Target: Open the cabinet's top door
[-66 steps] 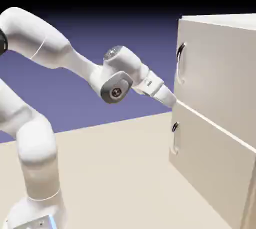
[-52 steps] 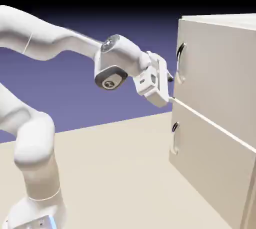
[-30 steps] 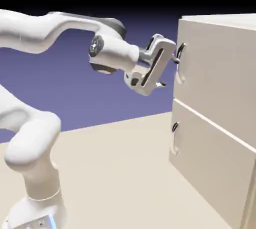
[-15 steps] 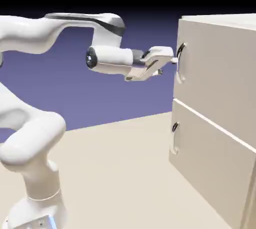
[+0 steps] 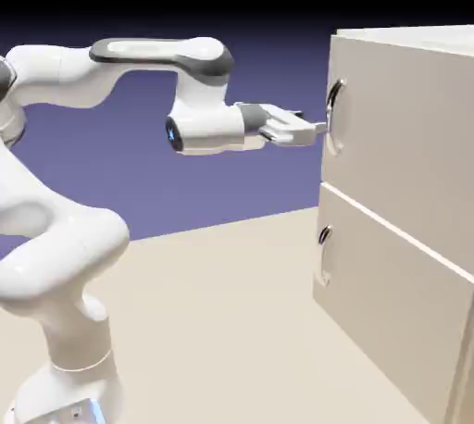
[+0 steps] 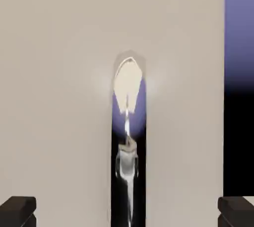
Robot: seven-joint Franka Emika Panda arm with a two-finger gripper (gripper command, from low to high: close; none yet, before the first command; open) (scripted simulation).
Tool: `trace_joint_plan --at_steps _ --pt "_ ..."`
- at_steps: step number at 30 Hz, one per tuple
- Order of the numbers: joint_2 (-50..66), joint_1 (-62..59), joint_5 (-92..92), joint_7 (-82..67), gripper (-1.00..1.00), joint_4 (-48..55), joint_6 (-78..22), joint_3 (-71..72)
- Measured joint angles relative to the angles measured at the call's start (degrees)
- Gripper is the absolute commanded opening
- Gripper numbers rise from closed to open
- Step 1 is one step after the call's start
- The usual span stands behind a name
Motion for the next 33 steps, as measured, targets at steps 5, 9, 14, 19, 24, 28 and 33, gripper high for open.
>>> trace_joint_plan --at_steps 5,9,14,19,24,28,33 --pt "3.73 -8.07 1.41 -1.32 -1.0 5.92 -1.33 5.21" --pt "6.67 -1.85 1.24 -6.09 -1.0 3.26 -2.37 0.15" --pt "9.15 8.53 -1.18 -10.24 -1.0 -1.32 -4.14 -8.88" --pt "5.6 18.82 -12.01 -4.41 -1.0 -9.38 -8.63 -18.88" --pt "0.32 27.16 -24.4 1.73 -1.0 -17.12 -13.41 -29.0" --pt "-4.24 31.45 -34.48 6.26 -1.0 -22.13 -17.14 -36.36" --pt "-9.7 34.14 -46.88 11.46 -1.0 -26.96 -22.08 -44.96"
